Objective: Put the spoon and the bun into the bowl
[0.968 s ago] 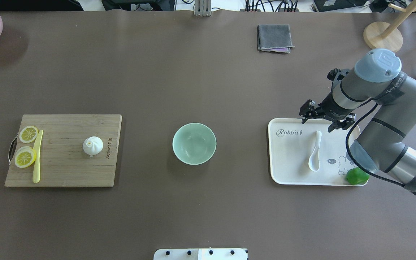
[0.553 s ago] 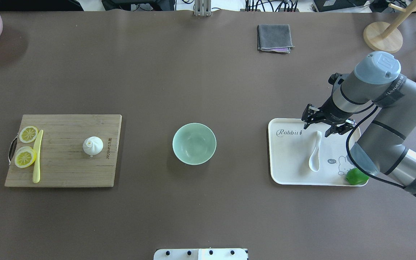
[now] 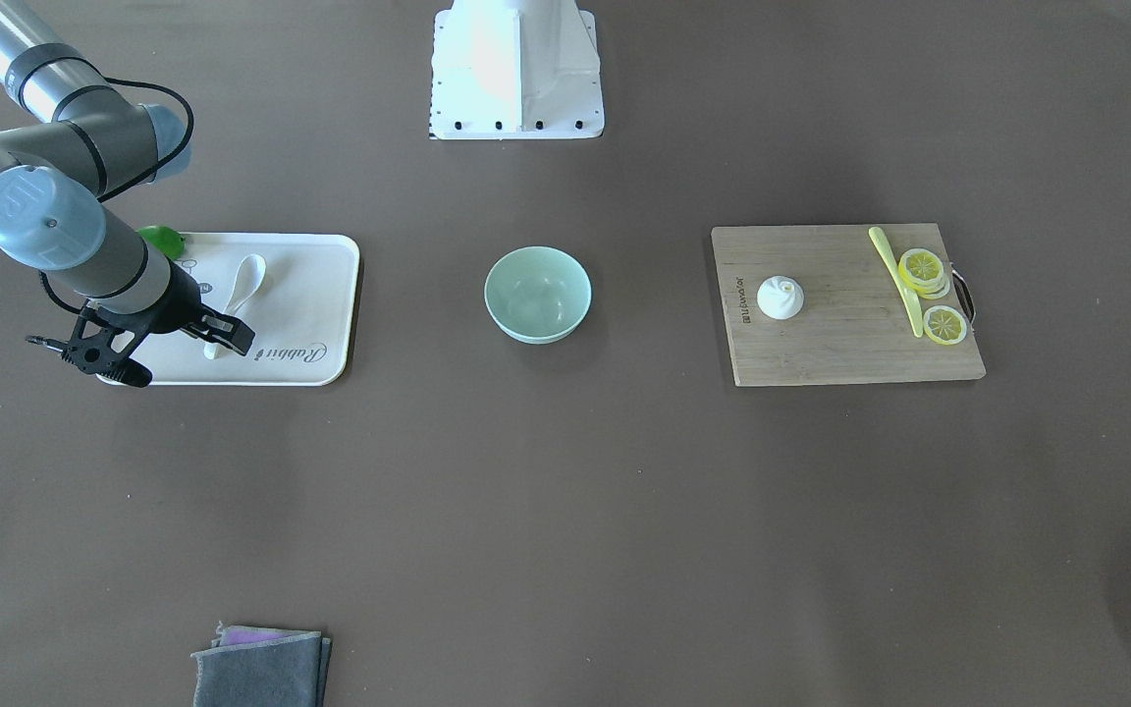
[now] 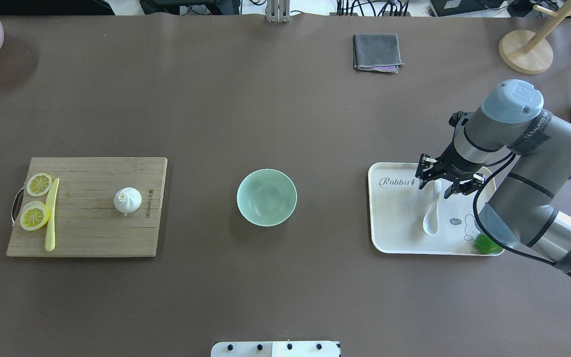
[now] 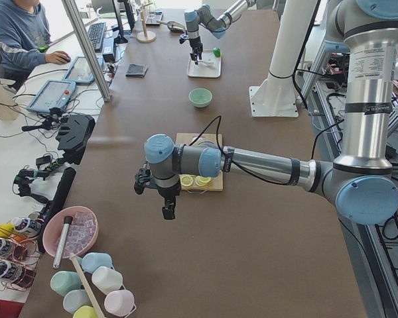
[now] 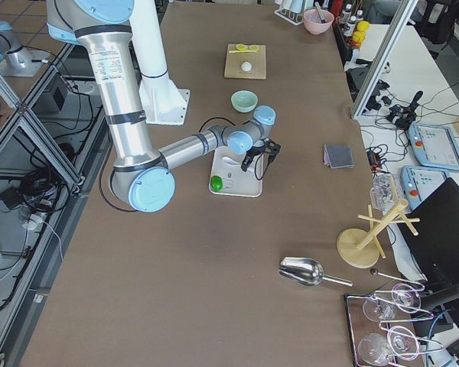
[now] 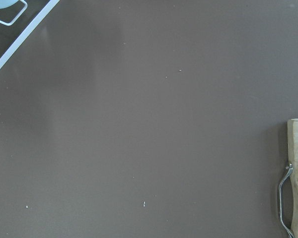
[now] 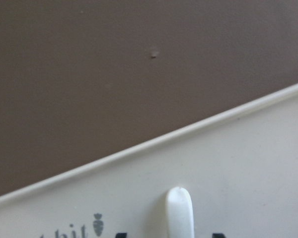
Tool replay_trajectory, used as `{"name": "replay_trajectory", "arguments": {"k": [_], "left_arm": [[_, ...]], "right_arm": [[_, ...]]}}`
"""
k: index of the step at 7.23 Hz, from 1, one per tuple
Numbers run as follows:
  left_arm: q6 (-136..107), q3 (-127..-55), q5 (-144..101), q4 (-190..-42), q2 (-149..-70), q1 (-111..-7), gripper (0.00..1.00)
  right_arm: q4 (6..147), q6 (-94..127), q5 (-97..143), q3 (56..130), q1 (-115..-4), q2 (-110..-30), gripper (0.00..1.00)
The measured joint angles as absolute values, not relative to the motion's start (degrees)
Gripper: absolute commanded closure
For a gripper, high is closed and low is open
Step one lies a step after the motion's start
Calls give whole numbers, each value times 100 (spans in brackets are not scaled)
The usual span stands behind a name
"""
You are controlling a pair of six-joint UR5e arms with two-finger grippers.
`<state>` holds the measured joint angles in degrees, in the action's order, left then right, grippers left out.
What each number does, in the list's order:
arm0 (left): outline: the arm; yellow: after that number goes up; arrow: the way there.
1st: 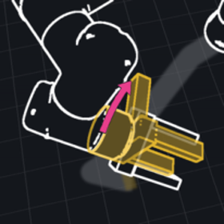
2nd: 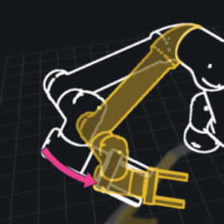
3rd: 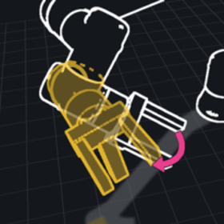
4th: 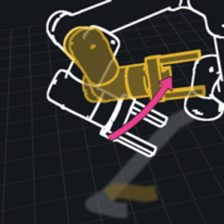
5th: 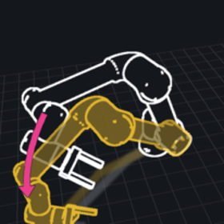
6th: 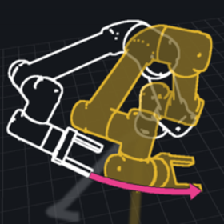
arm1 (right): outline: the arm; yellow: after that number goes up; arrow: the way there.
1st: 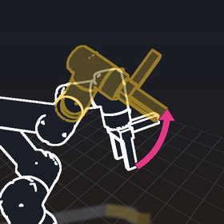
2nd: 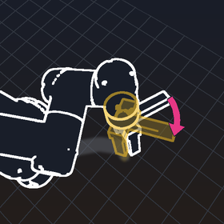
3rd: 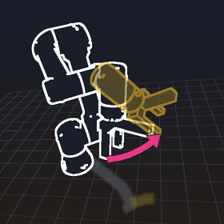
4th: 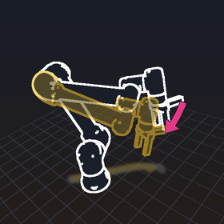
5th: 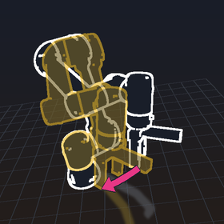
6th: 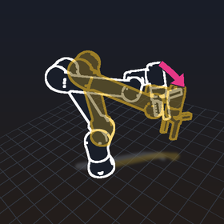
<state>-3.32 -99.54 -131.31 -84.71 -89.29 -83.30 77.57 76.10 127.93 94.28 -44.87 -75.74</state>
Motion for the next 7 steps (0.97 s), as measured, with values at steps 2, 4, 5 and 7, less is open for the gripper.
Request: {"name": "replay_trajectory", "arguments": {"k": [2,4,5,7], "left_arm": [[-336,-9940,-13129,-8465,-8932,-8328,2],[-341,-9941,-13131,-8456,-8937,-8312,2],[-459,-9957,-13215,-8458,-8953,-8291,3],[-1540,-9975,-13570,-8458,-9320,-7827,2]], "right_arm": [[7843,7611,12891,9440,-4469,-7582,100],[7906,7623,12978,9469,-4461,-7557,100],[8069,7712,13008,9498,-4448,-7426,100],[8366,8540,12972,9530,-4329,-6848,100]]}}
